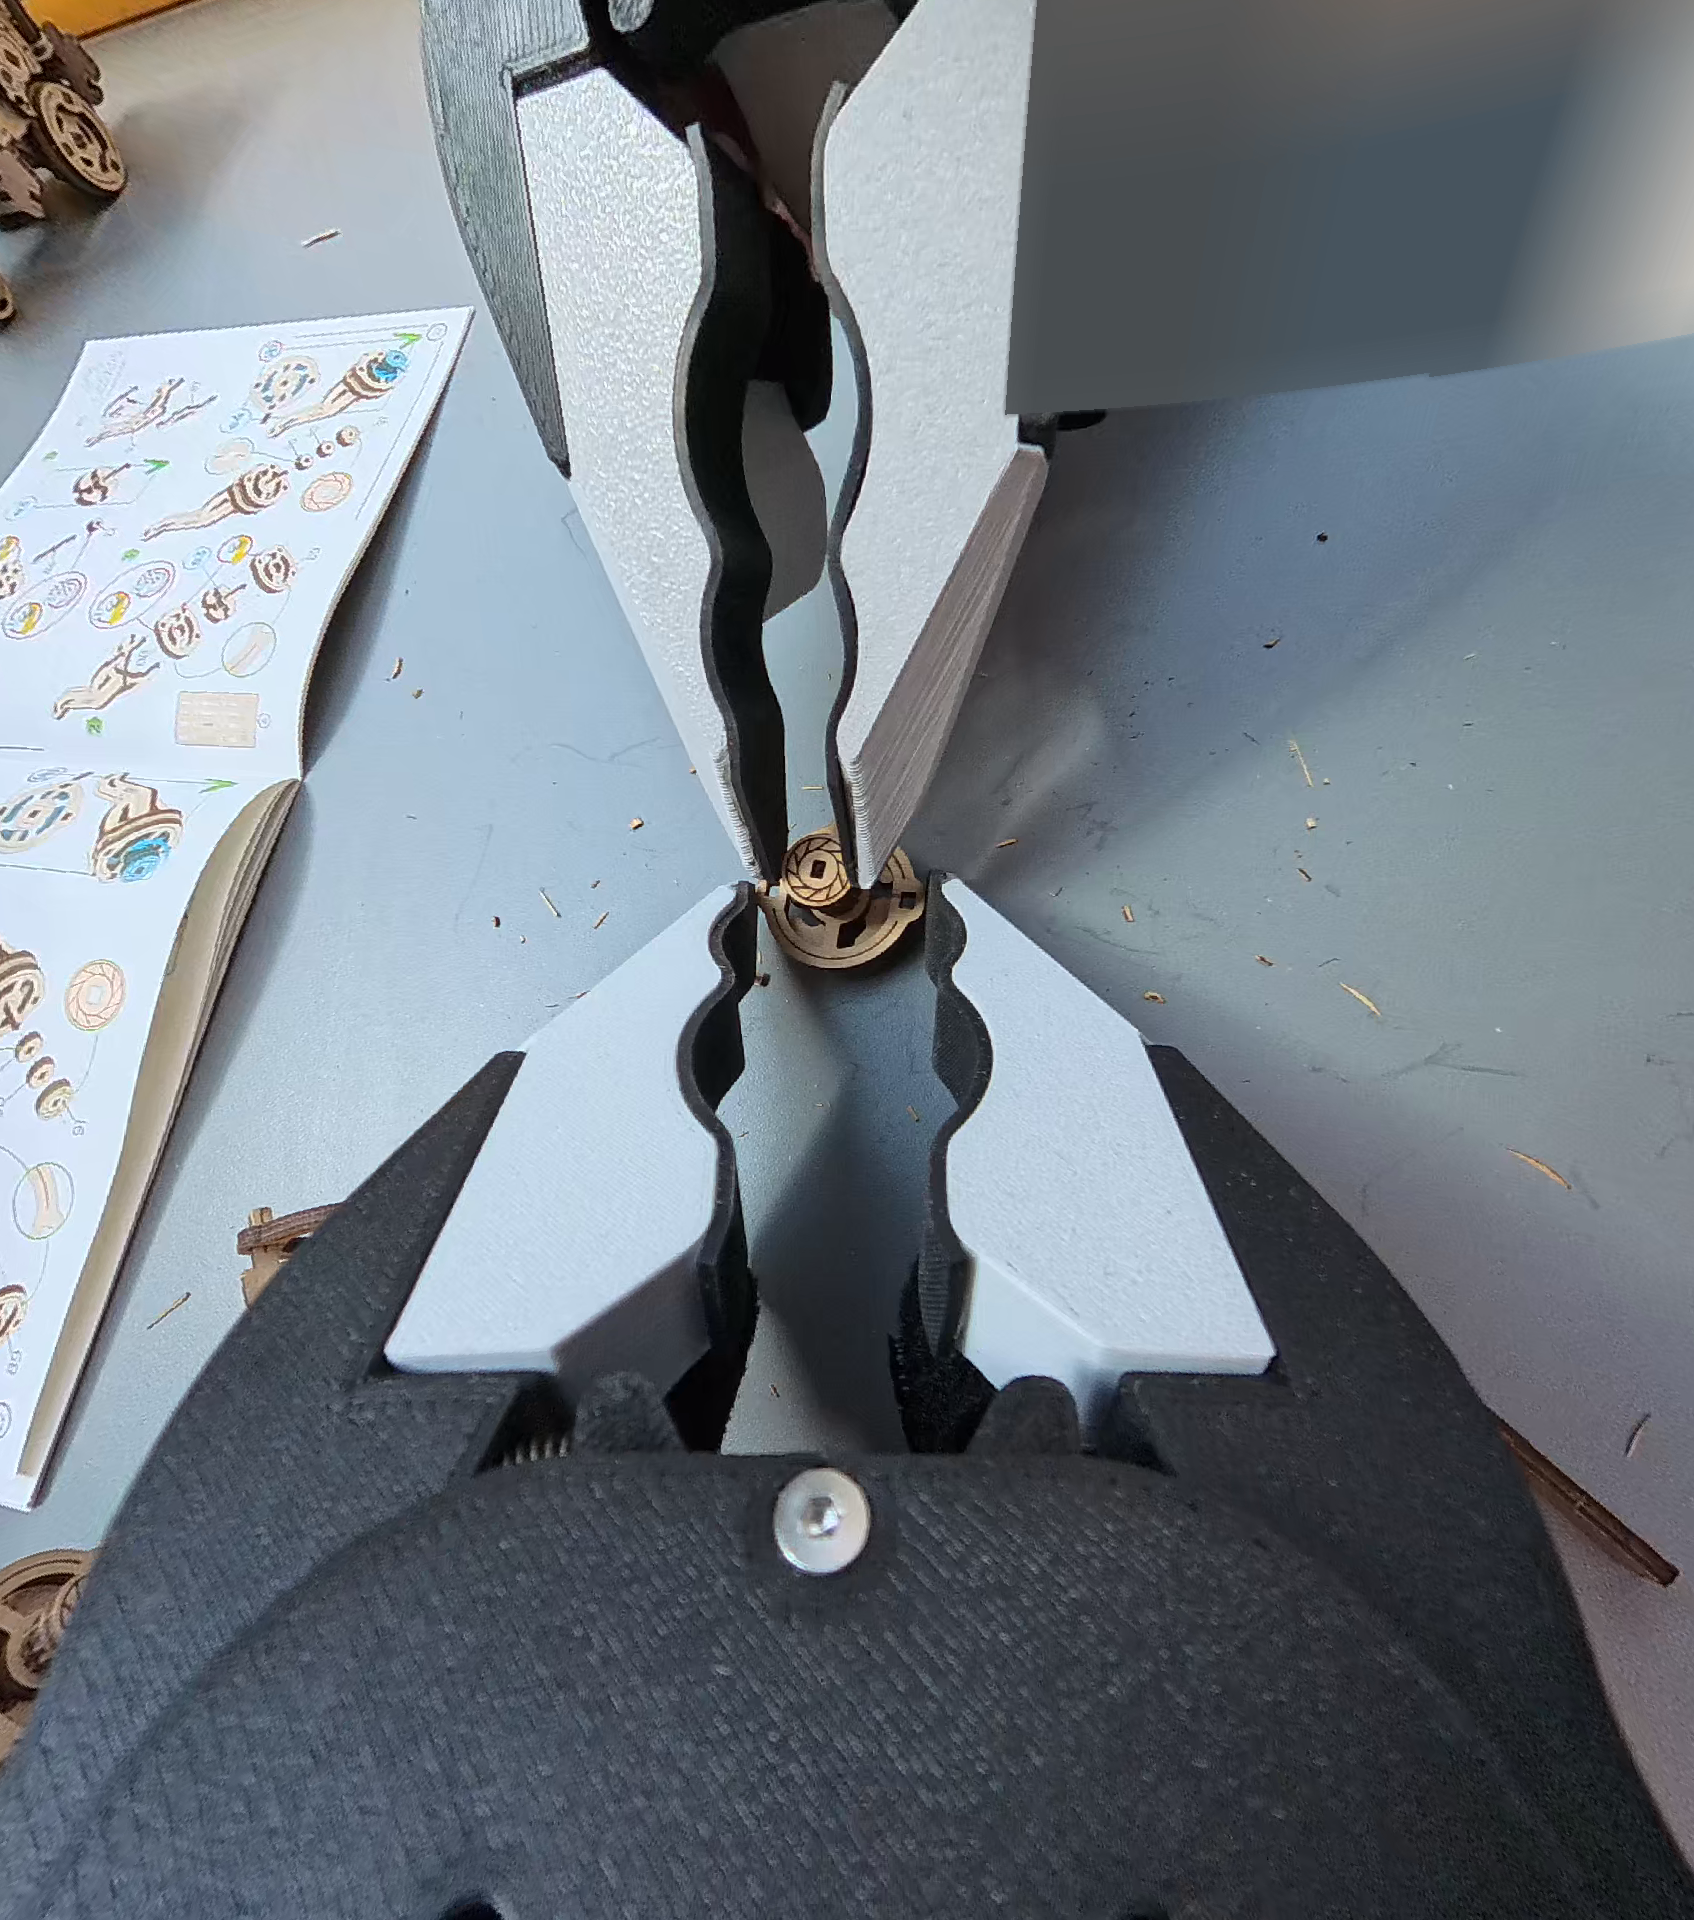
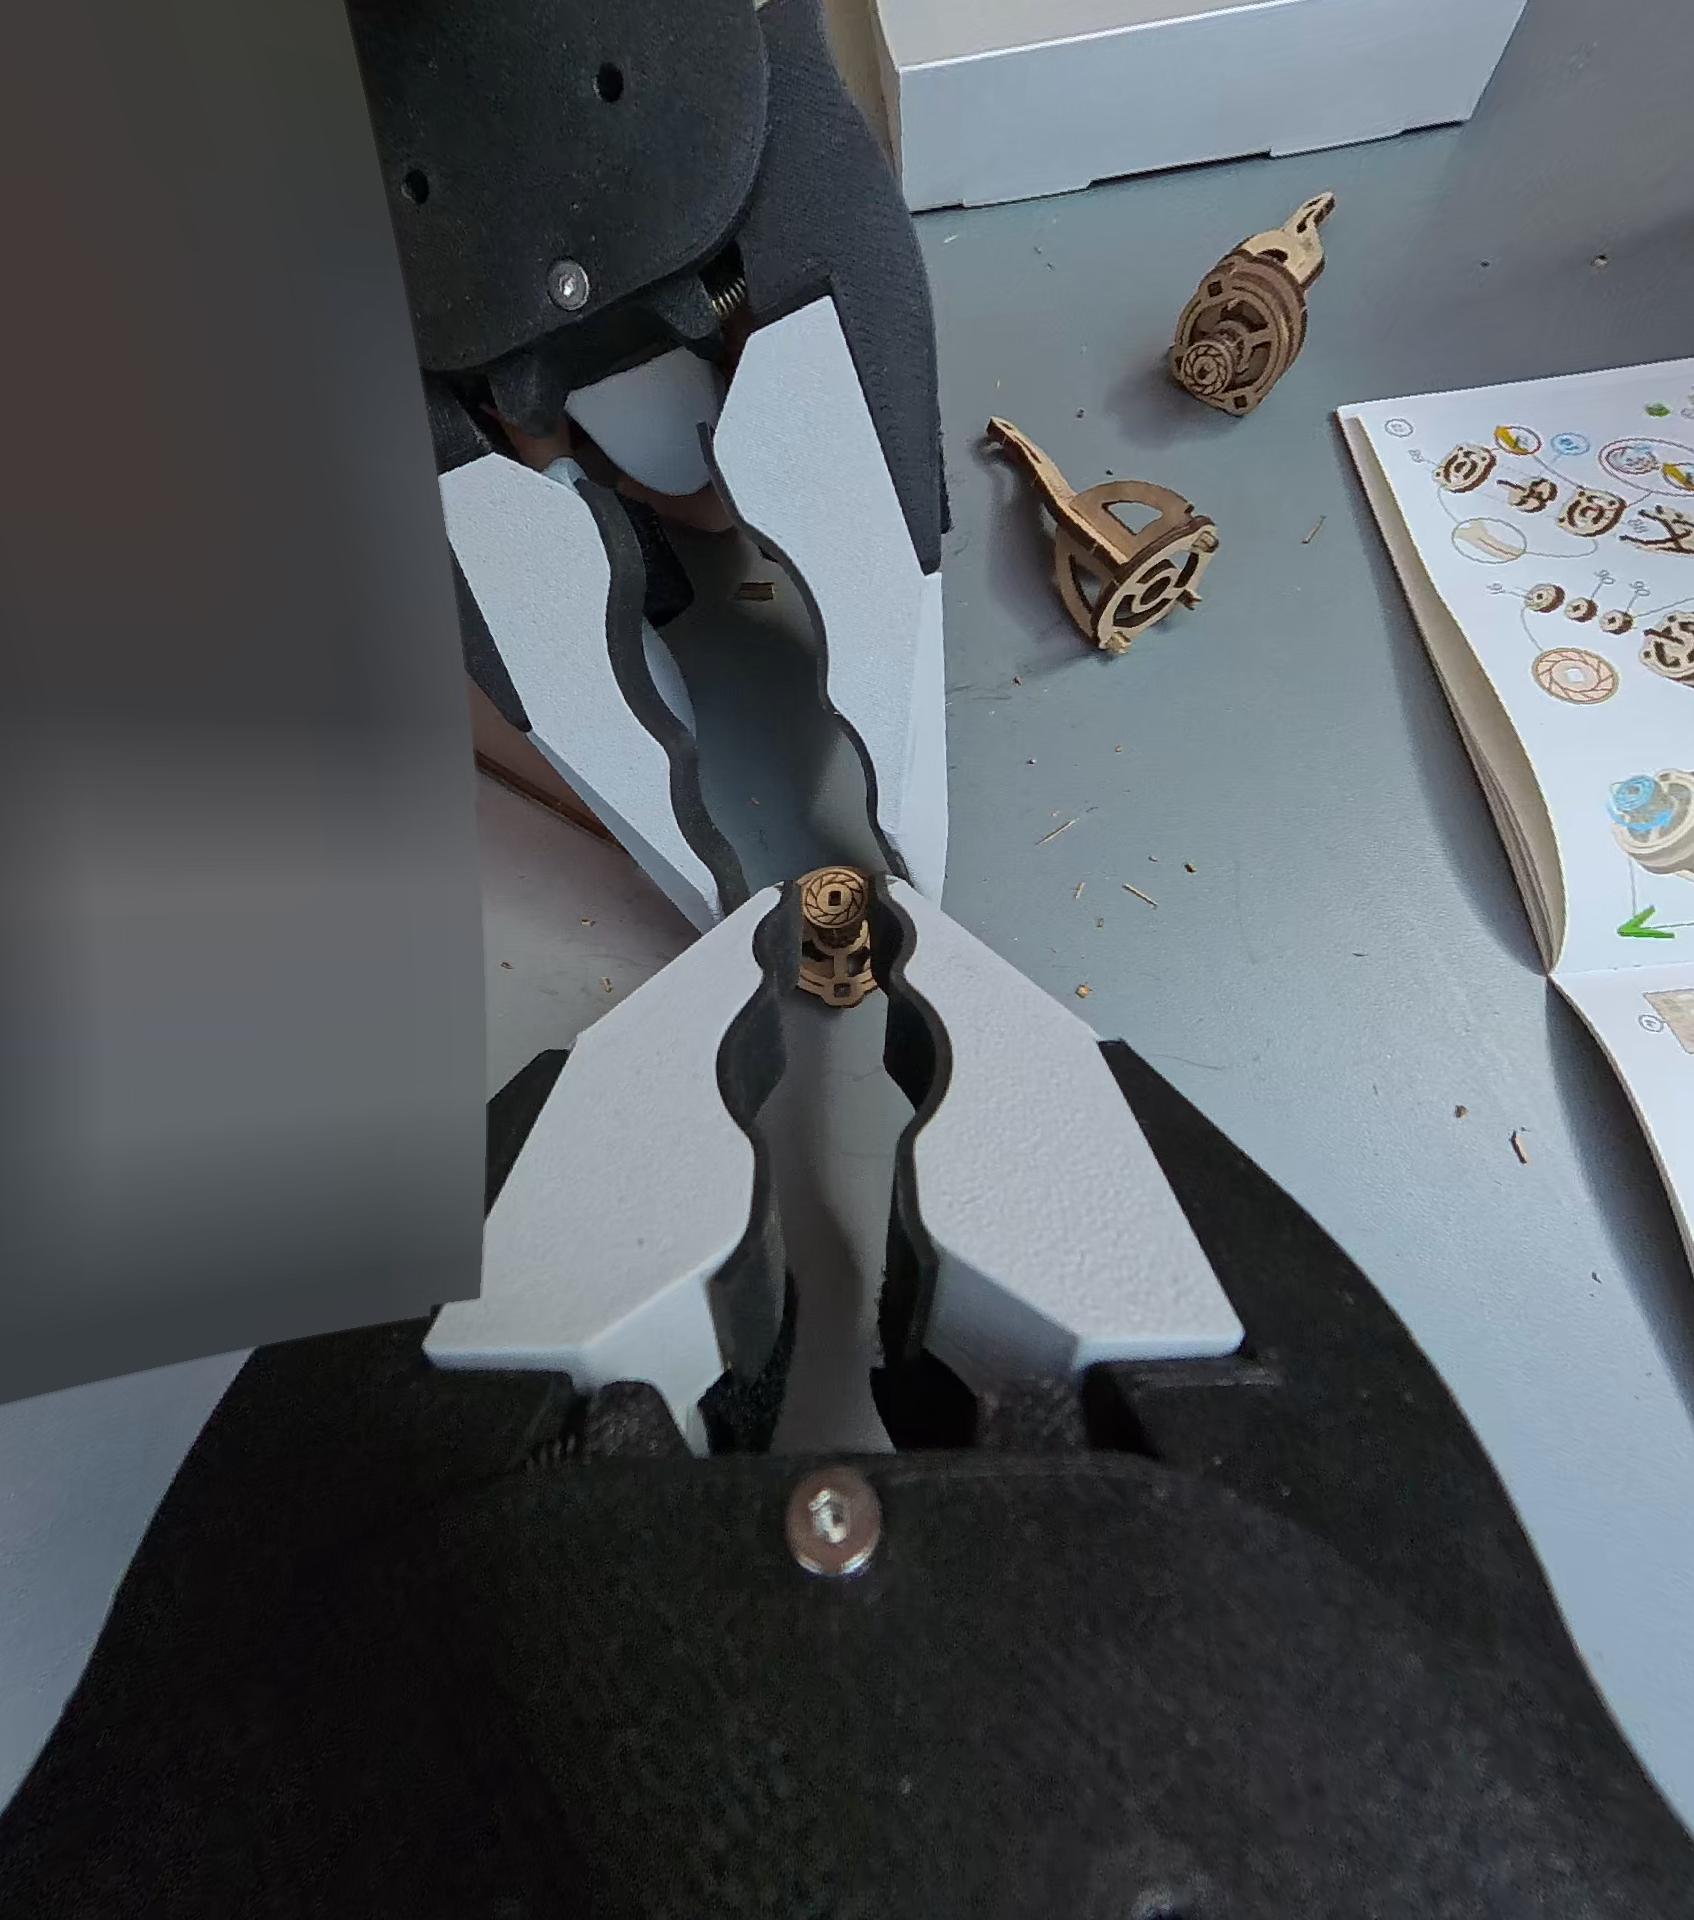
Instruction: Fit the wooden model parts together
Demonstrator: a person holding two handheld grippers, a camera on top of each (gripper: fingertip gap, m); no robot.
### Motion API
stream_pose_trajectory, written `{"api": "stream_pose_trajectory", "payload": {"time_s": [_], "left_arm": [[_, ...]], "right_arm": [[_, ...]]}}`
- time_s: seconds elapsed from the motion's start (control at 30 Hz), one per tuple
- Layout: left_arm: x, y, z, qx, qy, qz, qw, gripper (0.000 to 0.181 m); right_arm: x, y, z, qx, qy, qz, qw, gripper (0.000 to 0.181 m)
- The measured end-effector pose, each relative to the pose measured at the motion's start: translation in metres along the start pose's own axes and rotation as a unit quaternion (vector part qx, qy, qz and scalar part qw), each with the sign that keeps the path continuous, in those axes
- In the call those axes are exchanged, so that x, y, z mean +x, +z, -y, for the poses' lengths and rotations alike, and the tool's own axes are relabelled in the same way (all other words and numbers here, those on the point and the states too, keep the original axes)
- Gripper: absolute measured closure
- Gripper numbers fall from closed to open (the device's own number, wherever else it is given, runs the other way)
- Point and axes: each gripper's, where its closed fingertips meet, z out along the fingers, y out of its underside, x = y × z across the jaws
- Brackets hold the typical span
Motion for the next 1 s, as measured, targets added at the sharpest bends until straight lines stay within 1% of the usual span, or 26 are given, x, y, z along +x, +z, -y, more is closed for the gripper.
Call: {"api": "stream_pose_trajectory", "payload": {"time_s": [0.03,0.23,0.33,0.43,0.57,0.7,0.87,1.0], "left_arm": [[0.0001,0.0,0.0,0.0,0.0,0.0,1.0,0.151],[0.0,-0.0001,0.0,0.0,-0.001,0.003,1.0,0.151],[-0.0003,-0.0001,0.0,-0.001,-0.002,0.006,1.0,0.151],[-0.0002,-0.0001,0.0003,-0.001,-0.002,0.011,1.0,0.151],[-0.0001,0.0006,0.0013,-0.001,-0.004,0.017,1.0,0.151],[0.0006,0.001,0.0015,-0.003,-0.007,0.019,1.0,0.151],[0.0008,0.0007,0.0015,-0.003,-0.006,0.022,1.0,0.151],[0.0008,0.0009,0.0013,-0.004,-0.009,0.021,1.0,0.151]], "right_arm": [[-0.0001,-0.0001,-0.0001,0.0,0.003,0.0,1.0,0.17],[0.0006,-0.0007,-0.0014,0.0,0.048,-0.017,0.999,0.17],[0.001,-0.0004,-0.0008,0.007,0.066,-0.036,0.997,0.17],[0.0012,-0.0017,-0.0018,0.008,0.054,-0.062,0.997,0.17],[0.0012,-0.0042,-0.0032,0.012,0.06,-0.087,0.994,0.17],[0.0003,-0.0026,-0.0024,0.009,0.055,-0.1,0.993,0.17],[-0.0003,-0.0024,-0.0031,-0.006,0.025,-0.116,0.993,0.17],[0.0005,-0.002,-0.0035,-0.008,0.031,-0.116,0.993,0.17]]}}
